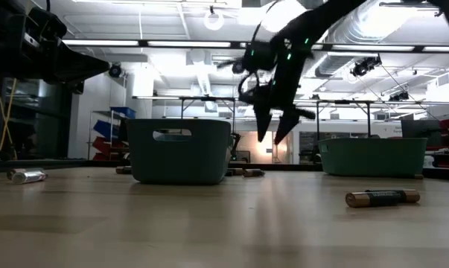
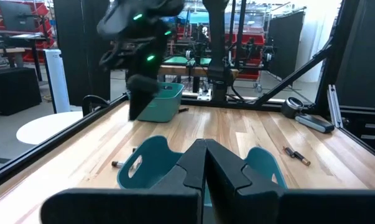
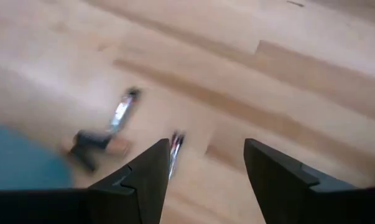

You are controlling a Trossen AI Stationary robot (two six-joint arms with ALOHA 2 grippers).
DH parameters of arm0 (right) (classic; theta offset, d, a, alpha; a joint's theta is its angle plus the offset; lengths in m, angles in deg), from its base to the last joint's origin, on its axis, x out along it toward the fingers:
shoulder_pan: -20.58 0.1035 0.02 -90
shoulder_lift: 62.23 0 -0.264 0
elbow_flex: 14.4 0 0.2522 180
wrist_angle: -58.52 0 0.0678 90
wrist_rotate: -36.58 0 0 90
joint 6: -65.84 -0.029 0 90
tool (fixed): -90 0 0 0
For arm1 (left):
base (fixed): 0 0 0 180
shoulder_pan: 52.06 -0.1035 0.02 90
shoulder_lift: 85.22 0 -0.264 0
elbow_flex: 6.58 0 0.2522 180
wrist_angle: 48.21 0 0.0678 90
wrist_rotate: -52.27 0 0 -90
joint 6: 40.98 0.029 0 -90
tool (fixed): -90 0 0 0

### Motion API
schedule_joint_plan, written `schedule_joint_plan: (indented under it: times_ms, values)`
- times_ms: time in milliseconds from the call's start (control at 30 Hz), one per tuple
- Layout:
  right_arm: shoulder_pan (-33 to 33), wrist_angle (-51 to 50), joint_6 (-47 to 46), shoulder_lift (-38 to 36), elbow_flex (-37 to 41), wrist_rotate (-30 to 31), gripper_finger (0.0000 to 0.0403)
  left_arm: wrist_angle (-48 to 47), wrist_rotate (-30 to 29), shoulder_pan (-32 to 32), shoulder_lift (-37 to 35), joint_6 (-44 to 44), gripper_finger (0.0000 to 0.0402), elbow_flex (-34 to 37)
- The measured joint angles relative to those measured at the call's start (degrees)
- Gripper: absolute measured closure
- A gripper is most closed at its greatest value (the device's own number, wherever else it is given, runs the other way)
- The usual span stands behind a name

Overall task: Sort batteries
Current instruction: Put the silver battery into the green bin

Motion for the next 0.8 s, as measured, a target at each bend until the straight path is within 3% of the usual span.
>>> schedule_joint_plan:
  times_ms: [267, 533, 800]
  values:
    - [-0.17, -0.86, 2.42, 7.62, -3.07, -6.21, 0.0204, 0.0, 0.0, -0.01, 0.01, -0.01, 0.0401, 0.0]
    - [3.55, -0.95, 2.87, 8.41, -3.16, 1.0, 0.0211, 0.0, 0.0, 0.02, 0.01, 0.01, 0.0401, 0.0]
    - [4.17, -0.49, 0.41, 13.27, -3.49, 2.11, 0.0279, 0.0, 0.01, 0.0, 0.0, 0.01, 0.0401, 0.0]
